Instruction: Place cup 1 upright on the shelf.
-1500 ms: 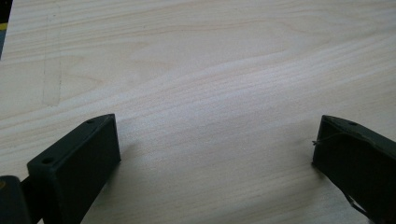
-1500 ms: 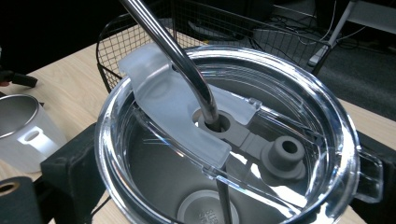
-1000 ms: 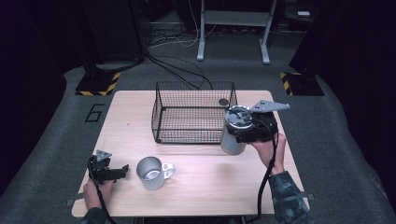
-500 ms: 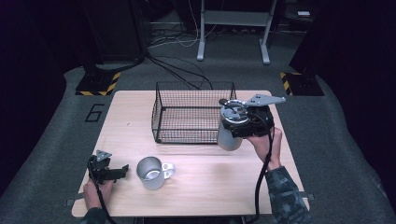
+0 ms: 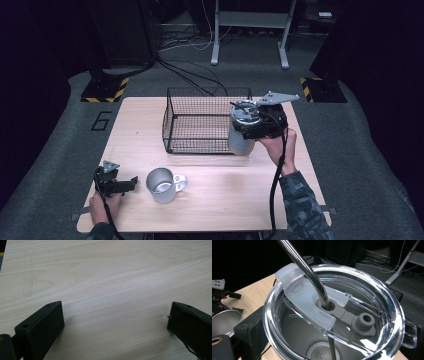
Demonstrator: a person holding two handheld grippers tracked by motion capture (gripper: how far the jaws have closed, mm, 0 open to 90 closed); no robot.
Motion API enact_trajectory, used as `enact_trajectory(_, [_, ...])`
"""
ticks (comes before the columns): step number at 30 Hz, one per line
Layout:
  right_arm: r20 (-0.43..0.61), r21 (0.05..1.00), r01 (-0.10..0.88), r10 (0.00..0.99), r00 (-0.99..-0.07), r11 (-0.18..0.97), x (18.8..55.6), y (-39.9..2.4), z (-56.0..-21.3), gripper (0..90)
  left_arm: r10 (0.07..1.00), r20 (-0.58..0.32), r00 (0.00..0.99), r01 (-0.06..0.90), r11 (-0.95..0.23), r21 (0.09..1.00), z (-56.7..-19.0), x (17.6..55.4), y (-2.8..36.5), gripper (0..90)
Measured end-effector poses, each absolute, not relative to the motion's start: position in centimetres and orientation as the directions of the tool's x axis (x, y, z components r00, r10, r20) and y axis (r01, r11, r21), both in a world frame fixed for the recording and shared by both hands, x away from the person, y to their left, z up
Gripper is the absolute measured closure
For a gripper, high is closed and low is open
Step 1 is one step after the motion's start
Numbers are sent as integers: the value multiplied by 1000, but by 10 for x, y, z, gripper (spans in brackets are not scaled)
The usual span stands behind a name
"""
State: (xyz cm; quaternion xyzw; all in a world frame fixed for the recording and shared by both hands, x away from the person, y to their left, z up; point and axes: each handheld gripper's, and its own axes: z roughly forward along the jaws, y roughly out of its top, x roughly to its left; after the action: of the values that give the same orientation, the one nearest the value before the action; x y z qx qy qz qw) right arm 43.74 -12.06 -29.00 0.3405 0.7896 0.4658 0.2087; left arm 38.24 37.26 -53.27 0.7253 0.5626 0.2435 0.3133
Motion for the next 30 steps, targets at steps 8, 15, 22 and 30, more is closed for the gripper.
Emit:
enact_trajectory(8, [-24,877,335,728,-685,345,446,-112,-283,33,969,1,249,664,-171,728,-533,382,373,3])
enact_trajectory(15, [-35,874,337,737,-675,350,459,-105,-279,33,968,1,249,665,-172,727,-533,382,373,4])
enact_trajectory(22, [-44,873,340,751,-659,350,473,-99,-281,33,968,1,252,667,-174,725,-532,382,373,4])
enact_trajectory(30, [-47,870,348,761,-647,349,488,-95,-283,33,969,0,249,664,-171,728,-533,382,373,4])
